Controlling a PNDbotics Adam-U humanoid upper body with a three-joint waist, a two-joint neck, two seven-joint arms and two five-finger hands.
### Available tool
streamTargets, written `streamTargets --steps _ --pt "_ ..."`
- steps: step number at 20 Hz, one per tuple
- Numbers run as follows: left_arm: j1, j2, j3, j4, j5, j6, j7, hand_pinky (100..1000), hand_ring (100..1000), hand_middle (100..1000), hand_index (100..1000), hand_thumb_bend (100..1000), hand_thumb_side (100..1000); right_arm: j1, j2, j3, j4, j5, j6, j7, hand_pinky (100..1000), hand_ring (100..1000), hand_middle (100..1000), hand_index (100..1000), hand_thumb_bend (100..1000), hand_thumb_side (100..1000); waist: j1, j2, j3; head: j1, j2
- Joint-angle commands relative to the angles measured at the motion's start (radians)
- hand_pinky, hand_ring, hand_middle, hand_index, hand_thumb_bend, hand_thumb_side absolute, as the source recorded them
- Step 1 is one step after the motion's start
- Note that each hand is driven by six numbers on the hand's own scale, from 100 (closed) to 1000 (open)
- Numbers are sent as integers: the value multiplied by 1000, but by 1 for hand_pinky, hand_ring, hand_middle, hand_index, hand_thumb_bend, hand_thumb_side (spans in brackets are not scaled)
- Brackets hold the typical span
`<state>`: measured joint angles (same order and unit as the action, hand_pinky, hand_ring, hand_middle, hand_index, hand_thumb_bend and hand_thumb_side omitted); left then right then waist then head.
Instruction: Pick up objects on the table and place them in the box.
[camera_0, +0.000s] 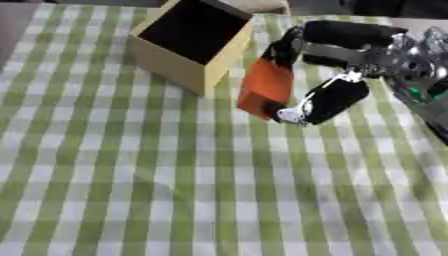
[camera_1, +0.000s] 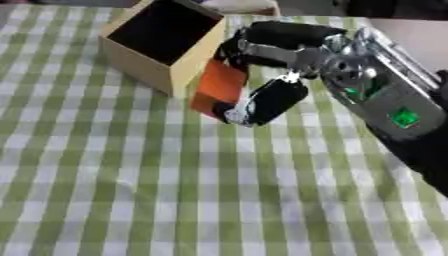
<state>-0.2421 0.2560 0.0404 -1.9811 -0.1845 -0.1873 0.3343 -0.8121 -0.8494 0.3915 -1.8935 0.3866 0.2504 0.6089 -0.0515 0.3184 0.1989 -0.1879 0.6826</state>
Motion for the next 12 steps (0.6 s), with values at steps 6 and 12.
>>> streamTargets --steps 6,12 --pt "-26 18 -3 -19 3 -5 -7 726 592 616 705 437 728 -209 57 -35 339 46 -96 -63 754 607 452 673 100 415 -1 8 16 -42 -45" --pt "-44 20 -7 -19 5 -8 -10 726 590 616 705 436 731 -345 168 -92 602 143 -189 -145 760 613 457 681 100 455 -8 38 38 -79 -78"
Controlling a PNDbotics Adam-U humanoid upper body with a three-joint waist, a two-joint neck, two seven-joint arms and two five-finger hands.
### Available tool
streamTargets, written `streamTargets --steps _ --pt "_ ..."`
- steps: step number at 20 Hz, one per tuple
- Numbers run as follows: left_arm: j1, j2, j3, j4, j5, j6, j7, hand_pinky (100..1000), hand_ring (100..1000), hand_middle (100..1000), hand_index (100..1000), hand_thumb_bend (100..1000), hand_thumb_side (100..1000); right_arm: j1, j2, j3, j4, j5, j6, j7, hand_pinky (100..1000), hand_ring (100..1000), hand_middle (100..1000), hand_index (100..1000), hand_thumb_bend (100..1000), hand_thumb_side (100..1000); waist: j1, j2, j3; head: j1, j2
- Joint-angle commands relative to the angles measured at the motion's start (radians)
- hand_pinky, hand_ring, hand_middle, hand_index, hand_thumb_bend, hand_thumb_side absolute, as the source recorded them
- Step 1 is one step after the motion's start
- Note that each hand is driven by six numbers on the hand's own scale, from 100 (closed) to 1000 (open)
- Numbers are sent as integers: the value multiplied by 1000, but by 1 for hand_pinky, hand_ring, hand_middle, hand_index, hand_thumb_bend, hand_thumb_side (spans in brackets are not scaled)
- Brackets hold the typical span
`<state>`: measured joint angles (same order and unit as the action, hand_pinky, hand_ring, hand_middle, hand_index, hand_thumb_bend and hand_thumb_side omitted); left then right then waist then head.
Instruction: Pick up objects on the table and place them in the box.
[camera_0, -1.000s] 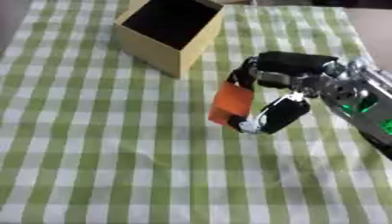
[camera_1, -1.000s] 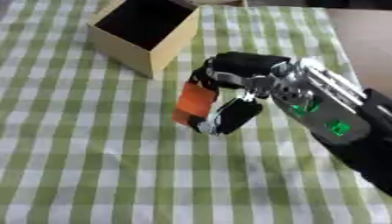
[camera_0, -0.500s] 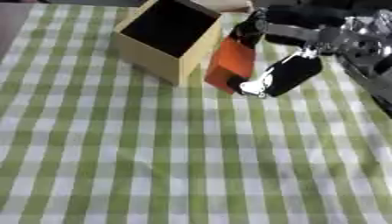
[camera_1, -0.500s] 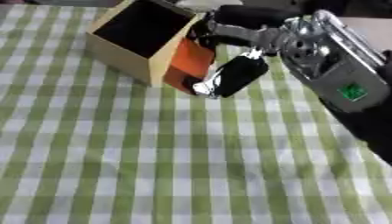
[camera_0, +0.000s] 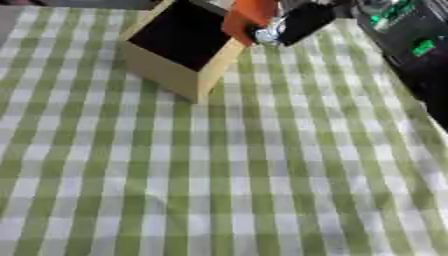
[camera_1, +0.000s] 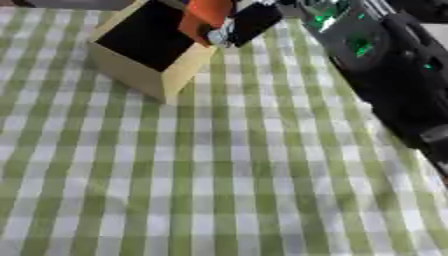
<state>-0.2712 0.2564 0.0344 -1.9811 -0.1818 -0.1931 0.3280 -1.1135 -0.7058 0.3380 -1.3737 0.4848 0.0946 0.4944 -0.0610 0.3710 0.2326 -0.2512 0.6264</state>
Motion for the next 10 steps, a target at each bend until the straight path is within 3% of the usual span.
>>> streamTargets --steps 1,10 --pt "-19 19 -2 -19 2 -3 -5 726 590 616 705 435 731 -62 46 -53 122 65 -45 -44 761 614 458 683 100 458 -1 -8 10 -24 -28" --pt "-52 19 -11 -19 9 -9 -15 726 589 615 703 433 733 -157 174 -124 327 191 -127 -128 766 616 459 685 100 479 -23 34 69 -74 -62"
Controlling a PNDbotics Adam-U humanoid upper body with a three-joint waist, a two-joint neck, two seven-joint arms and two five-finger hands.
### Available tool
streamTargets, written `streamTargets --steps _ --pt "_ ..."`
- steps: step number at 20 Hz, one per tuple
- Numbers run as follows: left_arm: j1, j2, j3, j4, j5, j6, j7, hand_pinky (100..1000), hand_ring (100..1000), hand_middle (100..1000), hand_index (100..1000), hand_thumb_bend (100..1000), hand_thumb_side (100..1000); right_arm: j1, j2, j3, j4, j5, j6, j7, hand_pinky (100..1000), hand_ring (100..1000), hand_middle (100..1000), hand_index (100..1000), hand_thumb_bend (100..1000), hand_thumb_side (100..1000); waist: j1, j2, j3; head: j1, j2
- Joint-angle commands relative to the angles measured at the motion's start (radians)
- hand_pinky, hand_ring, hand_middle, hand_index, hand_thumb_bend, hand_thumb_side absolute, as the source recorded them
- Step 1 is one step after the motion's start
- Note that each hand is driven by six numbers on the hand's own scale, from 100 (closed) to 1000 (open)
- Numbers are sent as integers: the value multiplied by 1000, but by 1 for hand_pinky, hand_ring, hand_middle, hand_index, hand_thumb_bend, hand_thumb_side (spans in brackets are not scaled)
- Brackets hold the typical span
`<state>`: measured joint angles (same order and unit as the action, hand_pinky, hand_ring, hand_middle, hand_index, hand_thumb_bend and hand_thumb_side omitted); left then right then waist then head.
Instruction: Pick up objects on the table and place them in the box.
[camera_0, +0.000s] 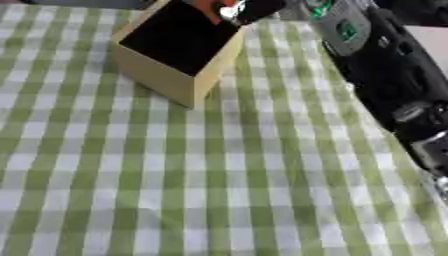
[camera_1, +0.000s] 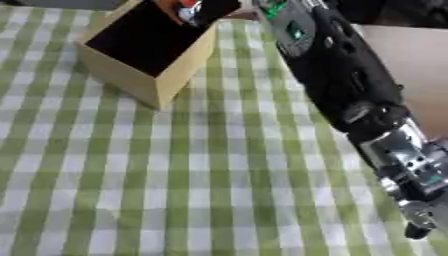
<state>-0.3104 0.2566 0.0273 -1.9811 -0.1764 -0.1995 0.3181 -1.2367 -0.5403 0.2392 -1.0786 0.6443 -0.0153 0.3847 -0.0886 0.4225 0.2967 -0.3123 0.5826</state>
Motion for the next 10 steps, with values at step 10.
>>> streamTargets --steps 10 --pt "-28 16 -5 -19 7 -4 -9 727 588 615 702 430 735 -46 57 -49 128 127 -57 -58 769 630 470 696 100 472 -23 4 48 -32 -33"
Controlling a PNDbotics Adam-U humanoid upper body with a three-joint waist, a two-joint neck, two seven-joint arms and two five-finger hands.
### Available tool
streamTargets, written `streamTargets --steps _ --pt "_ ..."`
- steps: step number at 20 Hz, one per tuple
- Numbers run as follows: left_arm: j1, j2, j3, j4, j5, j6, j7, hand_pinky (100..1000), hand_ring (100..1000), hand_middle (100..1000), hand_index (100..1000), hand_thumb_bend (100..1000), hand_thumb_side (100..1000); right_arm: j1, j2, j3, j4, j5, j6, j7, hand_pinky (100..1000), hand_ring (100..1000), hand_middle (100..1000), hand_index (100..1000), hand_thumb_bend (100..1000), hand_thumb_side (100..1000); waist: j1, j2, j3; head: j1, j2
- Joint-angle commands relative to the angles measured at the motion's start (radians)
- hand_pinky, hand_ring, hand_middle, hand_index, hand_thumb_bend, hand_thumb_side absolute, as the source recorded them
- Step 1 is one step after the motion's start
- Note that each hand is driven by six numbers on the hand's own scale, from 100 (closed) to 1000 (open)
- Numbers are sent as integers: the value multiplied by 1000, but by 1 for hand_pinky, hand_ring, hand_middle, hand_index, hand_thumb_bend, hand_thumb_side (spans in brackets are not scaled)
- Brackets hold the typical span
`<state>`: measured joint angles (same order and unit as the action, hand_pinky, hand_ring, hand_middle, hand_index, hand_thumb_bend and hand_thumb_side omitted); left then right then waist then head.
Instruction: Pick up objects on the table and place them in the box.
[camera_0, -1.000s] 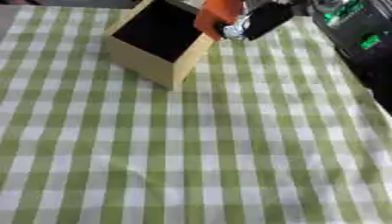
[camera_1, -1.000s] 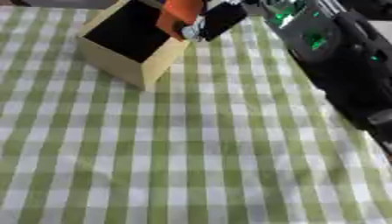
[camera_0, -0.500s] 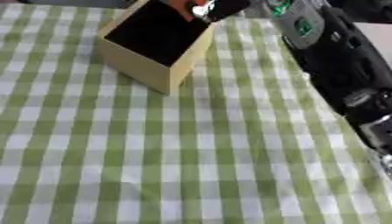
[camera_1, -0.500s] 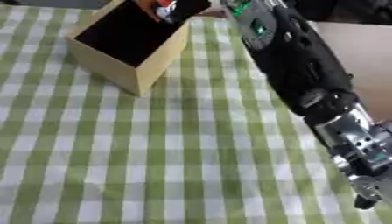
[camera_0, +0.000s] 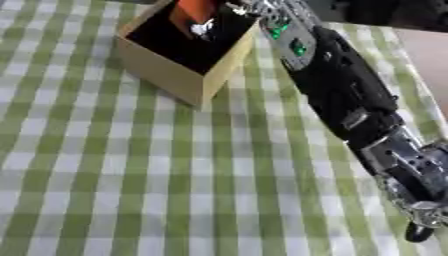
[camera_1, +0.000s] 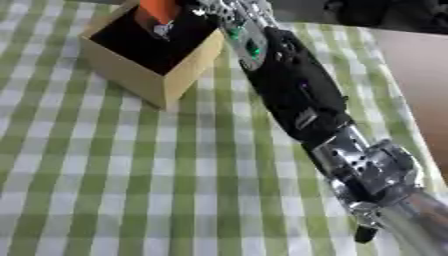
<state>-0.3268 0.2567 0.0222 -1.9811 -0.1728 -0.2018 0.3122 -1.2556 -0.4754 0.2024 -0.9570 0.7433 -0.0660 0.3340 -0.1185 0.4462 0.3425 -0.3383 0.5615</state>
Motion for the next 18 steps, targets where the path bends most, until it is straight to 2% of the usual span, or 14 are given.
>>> streamTargets --steps 1,2,3,4,5,7,9,10,12,18 --pt "-11 16 1 -19 3 -2 -4 727 587 615 702 431 735 -28 -7 -14 12 41 -7 -12 783 678 514 730 100 474 6 -19 3 -6 -12" --pt "-11 16 1 -19 4 -1 -4 727 587 615 702 431 735 -29 -7 -15 18 61 -5 -17 789 700 536 745 100 475 5 -19 5 -6 -13" --pt "-11 16 1 -19 4 -1 -4 727 587 615 702 430 735 -30 -7 -17 24 84 -1 -21 807 755 605 787 100 480 4 -19 5 -6 -12" --pt "-11 16 1 -19 4 0 -5 727 587 615 702 430 735 -31 -6 -19 29 111 4 -21 815 767 620 795 115 483 3 -20 5 -6 -11" --pt "-11 16 0 -19 4 0 -6 727 587 615 701 430 735 -32 -5 -21 33 135 8 -20 841 805 674 828 169 500 3 -20 5 -6 -10" --pt "-9 15 1 -19 4 1 -7 727 587 615 702 429 733 -33 -6 -23 39 183 19 -9 874 845 727 859 264 533 3 -23 3 -5 -6" --pt "-8 15 2 -19 4 2 -7 727 587 615 702 429 733 -35 -5 -27 40 218 25 4 879 851 737 863 281 533 3 -25 1 -4 -3" --pt "-7 15 2 -19 3 3 -7 727 587 615 702 429 734 -36 -5 -29 38 227 25 8 887 854 750 873 328 542 4 -27 -1 -4 -1" --pt "-5 14 3 -19 3 4 -8 727 587 614 701 428 733 -38 -6 -31 32 232 23 12 886 853 749 875 340 550 5 -31 -5 -2 3" --pt "-4 12 3 -19 3 7 -11 727 588 615 701 428 732 -45 -9 -28 10 210 23 4 879 842 737 870 318 571 8 -45 -14 4 7"
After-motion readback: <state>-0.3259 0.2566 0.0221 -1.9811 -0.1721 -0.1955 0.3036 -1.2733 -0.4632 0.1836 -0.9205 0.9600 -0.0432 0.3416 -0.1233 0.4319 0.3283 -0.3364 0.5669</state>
